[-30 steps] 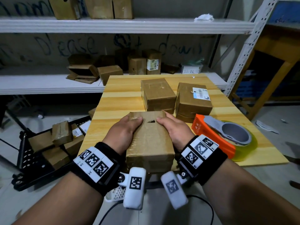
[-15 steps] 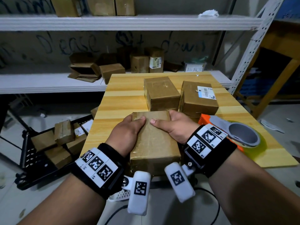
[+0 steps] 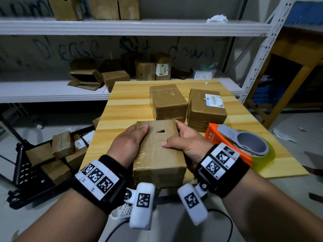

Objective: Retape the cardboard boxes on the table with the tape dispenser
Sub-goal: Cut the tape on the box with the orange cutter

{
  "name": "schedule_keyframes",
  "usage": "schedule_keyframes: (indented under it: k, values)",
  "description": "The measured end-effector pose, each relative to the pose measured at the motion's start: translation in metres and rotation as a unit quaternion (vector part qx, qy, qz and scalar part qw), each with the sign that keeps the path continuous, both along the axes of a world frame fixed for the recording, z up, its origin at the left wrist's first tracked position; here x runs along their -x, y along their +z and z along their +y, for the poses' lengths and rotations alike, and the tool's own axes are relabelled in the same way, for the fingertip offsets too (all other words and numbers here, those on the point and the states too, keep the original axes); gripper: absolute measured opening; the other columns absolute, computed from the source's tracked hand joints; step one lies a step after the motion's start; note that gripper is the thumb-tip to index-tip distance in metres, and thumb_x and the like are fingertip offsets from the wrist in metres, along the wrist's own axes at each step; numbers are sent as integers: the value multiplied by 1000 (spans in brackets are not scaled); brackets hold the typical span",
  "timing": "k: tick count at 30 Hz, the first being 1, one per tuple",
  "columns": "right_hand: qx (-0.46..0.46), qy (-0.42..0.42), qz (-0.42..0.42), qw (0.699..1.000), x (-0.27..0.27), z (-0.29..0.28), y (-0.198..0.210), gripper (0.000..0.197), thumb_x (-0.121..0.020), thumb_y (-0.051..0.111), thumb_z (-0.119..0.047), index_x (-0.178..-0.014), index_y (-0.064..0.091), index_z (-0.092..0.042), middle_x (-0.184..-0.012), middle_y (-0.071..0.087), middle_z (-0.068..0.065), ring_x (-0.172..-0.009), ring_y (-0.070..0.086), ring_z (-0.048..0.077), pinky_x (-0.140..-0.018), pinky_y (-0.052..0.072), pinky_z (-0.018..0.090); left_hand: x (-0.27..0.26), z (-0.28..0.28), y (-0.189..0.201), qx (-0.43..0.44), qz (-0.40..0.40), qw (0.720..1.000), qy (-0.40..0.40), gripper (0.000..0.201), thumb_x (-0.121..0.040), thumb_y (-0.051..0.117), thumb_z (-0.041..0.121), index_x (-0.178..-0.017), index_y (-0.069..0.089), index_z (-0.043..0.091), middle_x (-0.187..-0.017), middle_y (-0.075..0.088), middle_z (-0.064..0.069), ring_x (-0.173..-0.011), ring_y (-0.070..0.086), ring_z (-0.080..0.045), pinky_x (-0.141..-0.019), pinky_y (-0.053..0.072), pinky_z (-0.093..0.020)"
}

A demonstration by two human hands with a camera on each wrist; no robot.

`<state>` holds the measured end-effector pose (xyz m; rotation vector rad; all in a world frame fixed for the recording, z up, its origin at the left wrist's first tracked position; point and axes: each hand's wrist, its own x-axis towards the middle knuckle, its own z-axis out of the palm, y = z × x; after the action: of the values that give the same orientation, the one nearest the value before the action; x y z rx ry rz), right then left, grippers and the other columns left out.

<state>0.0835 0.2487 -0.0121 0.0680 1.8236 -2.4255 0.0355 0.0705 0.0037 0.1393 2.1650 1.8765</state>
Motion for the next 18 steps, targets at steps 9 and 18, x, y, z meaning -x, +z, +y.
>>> schedule_keyframes:
  k: [9, 18]
  values:
    - [-22, -111, -16, 993, -11, 5, -2, 95, -56, 91, -62, -138, 66, -21, -130, 74, 2, -125, 67, 23, -114, 46, 53, -4, -9, 0, -61, -27, 997, 50, 18, -105, 57, 31, -104, 70, 19, -91, 69, 9, -51, 63, 12, -46, 43, -5]
    - [-60, -158, -1, 986, -18, 13, -9, 43, -81, 82, -29, -123, 73, -28, -124, 76, 4, -117, 72, 21, -102, 57, 48, -8, -9, 0, -129, -77, 985, 80, 29, -102, 62, 33, -120, 70, 12, -108, 76, -12, -85, 74, -23, -61, 55, -24]
